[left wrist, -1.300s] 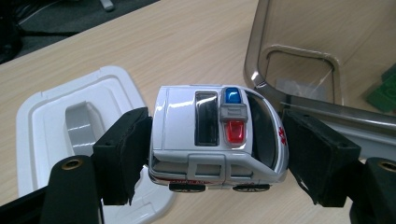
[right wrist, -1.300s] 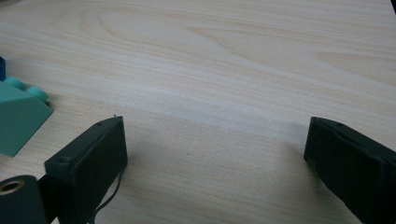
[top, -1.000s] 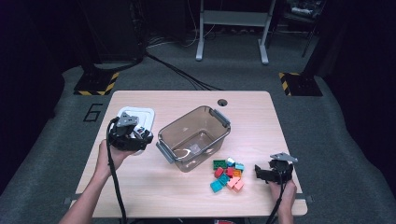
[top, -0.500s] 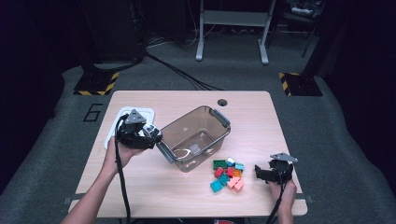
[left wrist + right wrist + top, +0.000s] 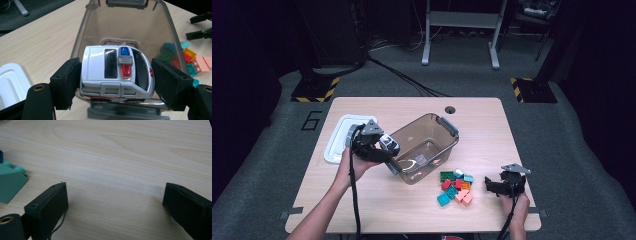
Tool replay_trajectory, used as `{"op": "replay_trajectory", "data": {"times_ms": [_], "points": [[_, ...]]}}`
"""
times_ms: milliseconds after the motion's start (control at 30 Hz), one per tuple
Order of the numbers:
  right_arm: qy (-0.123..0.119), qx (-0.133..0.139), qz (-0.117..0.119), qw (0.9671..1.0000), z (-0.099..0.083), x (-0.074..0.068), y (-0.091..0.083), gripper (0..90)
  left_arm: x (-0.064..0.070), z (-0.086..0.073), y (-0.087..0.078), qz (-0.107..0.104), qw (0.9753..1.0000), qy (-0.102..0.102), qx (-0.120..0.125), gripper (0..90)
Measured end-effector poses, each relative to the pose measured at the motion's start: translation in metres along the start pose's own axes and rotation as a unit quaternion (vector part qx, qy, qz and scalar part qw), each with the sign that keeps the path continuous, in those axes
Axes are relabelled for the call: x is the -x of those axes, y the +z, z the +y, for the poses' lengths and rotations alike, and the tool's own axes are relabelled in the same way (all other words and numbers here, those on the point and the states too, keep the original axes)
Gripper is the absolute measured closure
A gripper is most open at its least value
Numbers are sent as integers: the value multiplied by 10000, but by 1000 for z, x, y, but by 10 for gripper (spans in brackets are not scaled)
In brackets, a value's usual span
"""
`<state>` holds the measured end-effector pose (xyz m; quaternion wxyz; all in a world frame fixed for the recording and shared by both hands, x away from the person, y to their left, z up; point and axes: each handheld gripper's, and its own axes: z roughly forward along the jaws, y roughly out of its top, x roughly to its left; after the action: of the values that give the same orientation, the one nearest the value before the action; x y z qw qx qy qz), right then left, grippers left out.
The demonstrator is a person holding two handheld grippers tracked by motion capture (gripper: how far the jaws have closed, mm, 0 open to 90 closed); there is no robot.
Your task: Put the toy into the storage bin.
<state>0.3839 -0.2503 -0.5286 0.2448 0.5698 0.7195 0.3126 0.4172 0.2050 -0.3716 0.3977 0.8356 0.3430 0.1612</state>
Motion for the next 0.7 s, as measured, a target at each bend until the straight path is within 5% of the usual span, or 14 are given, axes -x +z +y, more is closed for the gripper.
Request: {"op": "replay_trajectory", "data": {"times_ms": [700], "points": [[3, 0, 0, 10000, 0, 0, 0, 55, 22, -5, 23, -527, 9985, -15, -141, 256]]}}
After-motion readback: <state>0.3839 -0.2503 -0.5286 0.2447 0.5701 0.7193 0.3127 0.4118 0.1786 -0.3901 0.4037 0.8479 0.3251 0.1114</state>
